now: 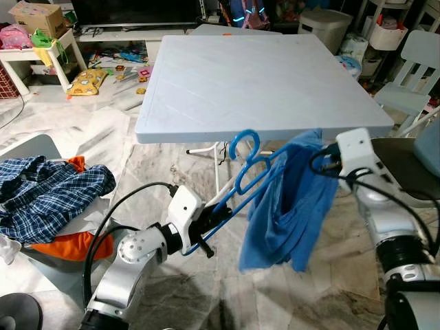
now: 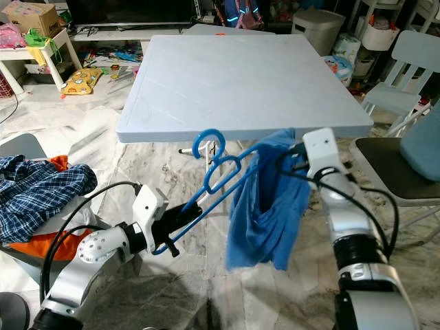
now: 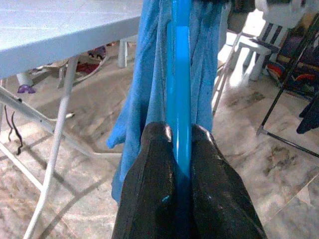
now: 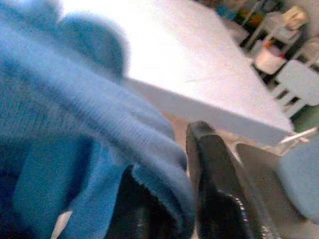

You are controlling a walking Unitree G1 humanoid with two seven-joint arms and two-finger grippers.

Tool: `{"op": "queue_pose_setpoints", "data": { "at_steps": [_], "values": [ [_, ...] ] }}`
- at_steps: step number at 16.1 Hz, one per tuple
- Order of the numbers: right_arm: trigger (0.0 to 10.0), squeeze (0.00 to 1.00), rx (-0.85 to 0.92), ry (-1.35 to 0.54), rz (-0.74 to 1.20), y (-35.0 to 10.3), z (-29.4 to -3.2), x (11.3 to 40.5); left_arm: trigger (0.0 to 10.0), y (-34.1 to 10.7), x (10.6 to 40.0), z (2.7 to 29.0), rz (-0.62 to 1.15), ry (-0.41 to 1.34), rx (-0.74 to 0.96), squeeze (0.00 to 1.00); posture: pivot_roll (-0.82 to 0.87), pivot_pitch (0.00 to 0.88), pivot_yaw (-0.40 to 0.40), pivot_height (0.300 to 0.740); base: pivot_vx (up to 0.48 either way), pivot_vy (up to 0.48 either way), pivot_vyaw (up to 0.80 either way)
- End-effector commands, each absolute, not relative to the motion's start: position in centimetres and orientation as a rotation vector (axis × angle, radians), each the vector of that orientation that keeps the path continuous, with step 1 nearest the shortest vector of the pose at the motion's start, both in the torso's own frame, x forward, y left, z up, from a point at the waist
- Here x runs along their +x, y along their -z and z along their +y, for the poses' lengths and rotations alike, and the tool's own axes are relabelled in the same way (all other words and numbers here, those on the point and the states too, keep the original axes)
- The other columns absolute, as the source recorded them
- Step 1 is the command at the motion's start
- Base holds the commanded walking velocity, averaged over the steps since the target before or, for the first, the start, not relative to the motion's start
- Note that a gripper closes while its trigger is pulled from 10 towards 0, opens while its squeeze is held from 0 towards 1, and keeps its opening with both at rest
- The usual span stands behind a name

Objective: Hang hanger

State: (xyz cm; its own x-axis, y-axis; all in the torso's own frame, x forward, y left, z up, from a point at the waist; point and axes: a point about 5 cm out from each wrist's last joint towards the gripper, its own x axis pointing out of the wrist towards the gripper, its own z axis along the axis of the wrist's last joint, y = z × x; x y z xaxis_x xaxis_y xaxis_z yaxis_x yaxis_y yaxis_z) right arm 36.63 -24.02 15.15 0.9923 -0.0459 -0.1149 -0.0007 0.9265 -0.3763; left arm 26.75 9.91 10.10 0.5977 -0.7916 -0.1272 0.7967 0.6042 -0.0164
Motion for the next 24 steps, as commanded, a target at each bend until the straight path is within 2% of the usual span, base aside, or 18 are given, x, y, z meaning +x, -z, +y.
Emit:
{"op": "queue_pose_setpoints", "data": {
  "at_steps": [1, 5, 6, 9, 13, 16, 19, 21, 24],
  "values": [
    [0.0, 0.0, -0.374, 0.074, 0.075, -16.6, -24.9, 37.0, 0.0, -9.7, 26.7, 10.3, 0.135, 0.904, 0.075, 0.0, -0.12, 0.03, -0.019, 0.74, 0.0, 0.0, 0.0],
    [0.0, 0.0, -0.37, 0.083, 0.038, -17.7, -24.4, 37.4, 0.0, -8.7, 25.9, 10.3, 0.191, 0.966, 0.098, 0.0, -0.12, 0.028, -0.02, 0.74, 0.0, 0.0, 0.0],
    [0.0, 0.0, -0.372, 0.081, 0.028, -17.9, -24.0, 37.7, 0.0, -8.9, 25.0, 10.2, 0.197, 1.046, 0.139, 0.0, -0.12, 0.028, -0.019, 0.74, 0.0, 0.0, 0.0],
    [0.0, 0.0, -0.389, 0.088, 0.054, -17.3, -23.5, 37.9, 0.0, -9.5, 23.6, 10.2, 0.204, 1.123, 0.118, 0.0, -0.1, 0.03, -0.024, 0.74, 0.0, 0.0, 0.0],
    [0.0, 0.0, -0.45, 0.102, 0.076, -16.3, -23.6, 37.8, 0.0, -9.5, 21.5, 11.4, 0.265, 1.165, 0.11, 0.0, -0.08, 0.041, -0.035, 0.74, 0.0, 0.0, 0.0],
    [0.0, 0.0, -0.421, 0.17, 0.104, -15.6, -25.0, 37.5, 0.0, -10.4, 20.0, 12.3, 0.294, 1.195, -0.011, 0.0, -0.07, 0.045, -0.037, 0.74, 0.0, 0.0, 0.0],
    [0.0, 0.0, -0.358, 0.247, 0.102, -15.6, -26.0, 37.3, 0.0, -9.8, 20.1, 13.0, 0.33, 1.166, 0.016, 0.0, -0.07, 0.046, -0.037, 0.74, 0.0, 0.0, 0.0],
    [0.0, 0.0, -0.309, 0.207, 0.142, -14.9, -25.4, 37.4, 0.0, -10.1, 20.9, 12.8, 0.294, 1.116, -0.026, 0.0, -0.07, 0.045, -0.039, 0.74, 0.0, 0.0, 0.0],
    [0.0, 0.0, -0.218, 0.059, 0.322, -11.0, -24.0, 36.3, 0.0, -10.3, 20.9, 11.3, 0.297, 1.131, -0.244, 0.0, -0.09, 0.045, -0.042, 0.74, 0.0, 0.0, 0.0]
  ]
}}
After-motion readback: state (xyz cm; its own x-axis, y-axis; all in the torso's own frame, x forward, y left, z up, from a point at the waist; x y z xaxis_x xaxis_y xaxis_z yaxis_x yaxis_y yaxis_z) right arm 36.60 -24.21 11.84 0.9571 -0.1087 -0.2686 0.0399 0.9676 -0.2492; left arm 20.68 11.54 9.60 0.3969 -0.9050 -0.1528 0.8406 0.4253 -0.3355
